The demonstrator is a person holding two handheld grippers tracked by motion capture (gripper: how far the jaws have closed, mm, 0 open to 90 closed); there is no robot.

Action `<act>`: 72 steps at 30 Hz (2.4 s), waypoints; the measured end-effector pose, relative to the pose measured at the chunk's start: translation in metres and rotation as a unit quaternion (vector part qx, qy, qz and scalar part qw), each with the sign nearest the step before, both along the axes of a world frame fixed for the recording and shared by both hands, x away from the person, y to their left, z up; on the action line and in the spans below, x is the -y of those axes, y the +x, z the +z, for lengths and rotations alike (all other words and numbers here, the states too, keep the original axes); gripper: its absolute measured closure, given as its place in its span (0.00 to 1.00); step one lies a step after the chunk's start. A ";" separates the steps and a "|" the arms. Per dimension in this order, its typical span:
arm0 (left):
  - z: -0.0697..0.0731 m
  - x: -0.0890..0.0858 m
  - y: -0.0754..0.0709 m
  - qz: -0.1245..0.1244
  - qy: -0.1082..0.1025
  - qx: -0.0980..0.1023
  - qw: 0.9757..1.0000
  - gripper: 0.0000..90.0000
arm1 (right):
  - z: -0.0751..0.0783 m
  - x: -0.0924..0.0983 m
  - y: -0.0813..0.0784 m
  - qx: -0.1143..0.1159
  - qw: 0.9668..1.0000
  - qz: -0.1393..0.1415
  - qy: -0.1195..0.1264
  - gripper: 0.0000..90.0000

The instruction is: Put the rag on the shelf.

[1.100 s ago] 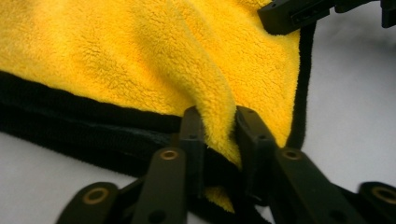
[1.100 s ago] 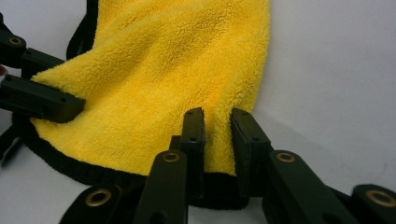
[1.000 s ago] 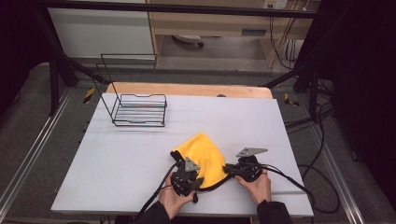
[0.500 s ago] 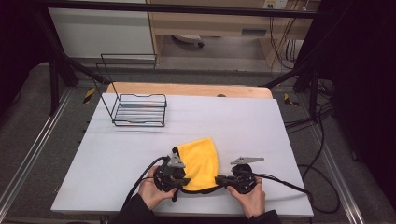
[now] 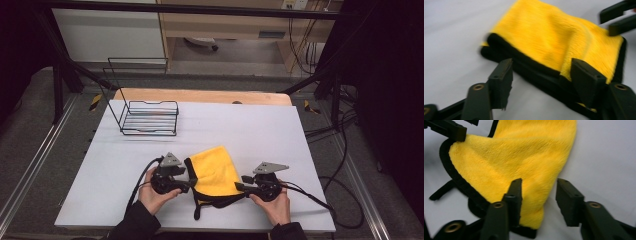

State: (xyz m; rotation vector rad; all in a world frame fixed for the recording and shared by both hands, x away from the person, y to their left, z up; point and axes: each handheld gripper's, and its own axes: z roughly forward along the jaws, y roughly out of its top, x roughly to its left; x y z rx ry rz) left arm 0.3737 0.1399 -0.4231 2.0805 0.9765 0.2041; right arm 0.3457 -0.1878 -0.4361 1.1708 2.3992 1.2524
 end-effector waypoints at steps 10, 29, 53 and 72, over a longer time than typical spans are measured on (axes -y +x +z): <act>0.001 -0.013 0.032 0.045 -0.011 0.003 0.999 0.28 | 0.004 0.004 0.020 0.020 1.000 0.003 -0.006 0.52; -0.027 0.005 0.058 0.050 -0.006 -0.028 0.998 0.64 | 0.001 -0.037 0.105 0.007 1.000 0.013 -0.011 0.49; -0.014 0.005 0.055 0.040 -0.017 -0.038 0.998 0.88 | 0.000 -0.049 0.130 -0.063 0.997 0.038 -0.007 0.92; 0.069 0.003 0.025 0.005 -0.056 0.093 0.994 0.88 | 0.067 -0.032 0.075 0.098 0.994 0.003 0.055 0.92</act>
